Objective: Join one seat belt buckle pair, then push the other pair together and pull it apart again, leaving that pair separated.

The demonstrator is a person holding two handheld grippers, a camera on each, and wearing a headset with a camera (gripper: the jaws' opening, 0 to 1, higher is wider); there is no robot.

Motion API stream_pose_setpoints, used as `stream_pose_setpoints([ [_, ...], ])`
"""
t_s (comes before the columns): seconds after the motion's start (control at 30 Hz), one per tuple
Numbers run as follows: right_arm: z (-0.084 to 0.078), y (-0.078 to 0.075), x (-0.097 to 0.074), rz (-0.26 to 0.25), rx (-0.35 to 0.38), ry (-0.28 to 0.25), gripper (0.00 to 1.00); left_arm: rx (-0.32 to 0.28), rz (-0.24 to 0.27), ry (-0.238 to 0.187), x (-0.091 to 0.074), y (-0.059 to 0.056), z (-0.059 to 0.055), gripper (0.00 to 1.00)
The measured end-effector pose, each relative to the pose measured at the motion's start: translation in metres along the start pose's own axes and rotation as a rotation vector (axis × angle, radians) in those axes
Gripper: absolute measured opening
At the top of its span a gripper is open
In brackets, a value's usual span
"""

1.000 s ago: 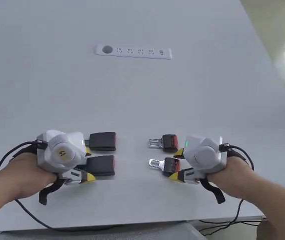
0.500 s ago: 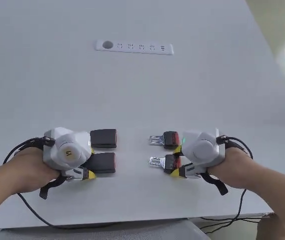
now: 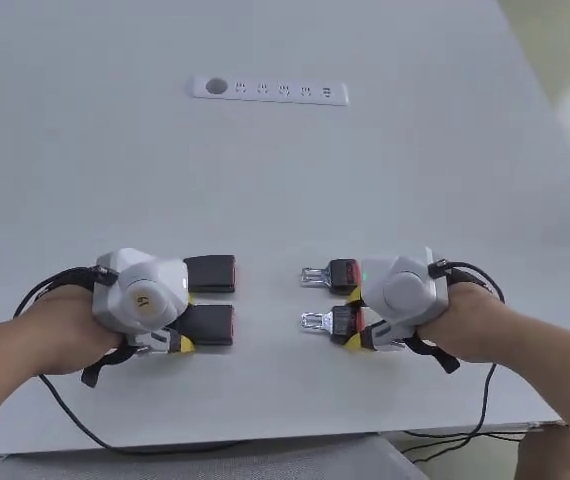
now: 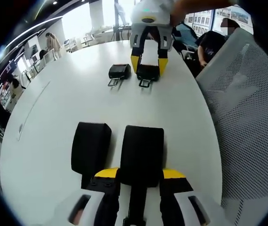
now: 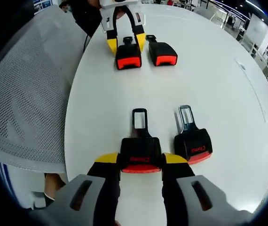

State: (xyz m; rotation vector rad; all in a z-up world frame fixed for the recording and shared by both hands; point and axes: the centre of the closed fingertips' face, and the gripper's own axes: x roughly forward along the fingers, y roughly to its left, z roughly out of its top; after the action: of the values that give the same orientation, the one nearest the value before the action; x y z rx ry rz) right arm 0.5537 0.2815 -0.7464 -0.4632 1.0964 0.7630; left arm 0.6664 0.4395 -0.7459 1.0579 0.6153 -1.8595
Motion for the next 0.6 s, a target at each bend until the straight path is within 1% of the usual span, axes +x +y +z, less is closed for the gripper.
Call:
stream_pose_setpoints([
  [0.13, 0.0000, 0.0001, 0.0007, 0.008, 0.001, 0.001, 0.32, 0.002, -0.004, 0.018, 0.0001, 0.0001, 0.0001, 0.32],
  [0.3, 0.0001, 0.0000, 0.0010, 0.011, -0.012, -0.003, 0.32, 0.003, -0.006, 0.019, -0.0004, 0.0001, -0.0005, 0.32],
  [0.6, 0.0012, 0.0014, 0.0015, 0.023, -0.035, 0.005, 0.32, -0.002, -0.006, 0.027, -0.0005, 0.0001, -0.0001, 0.32],
])
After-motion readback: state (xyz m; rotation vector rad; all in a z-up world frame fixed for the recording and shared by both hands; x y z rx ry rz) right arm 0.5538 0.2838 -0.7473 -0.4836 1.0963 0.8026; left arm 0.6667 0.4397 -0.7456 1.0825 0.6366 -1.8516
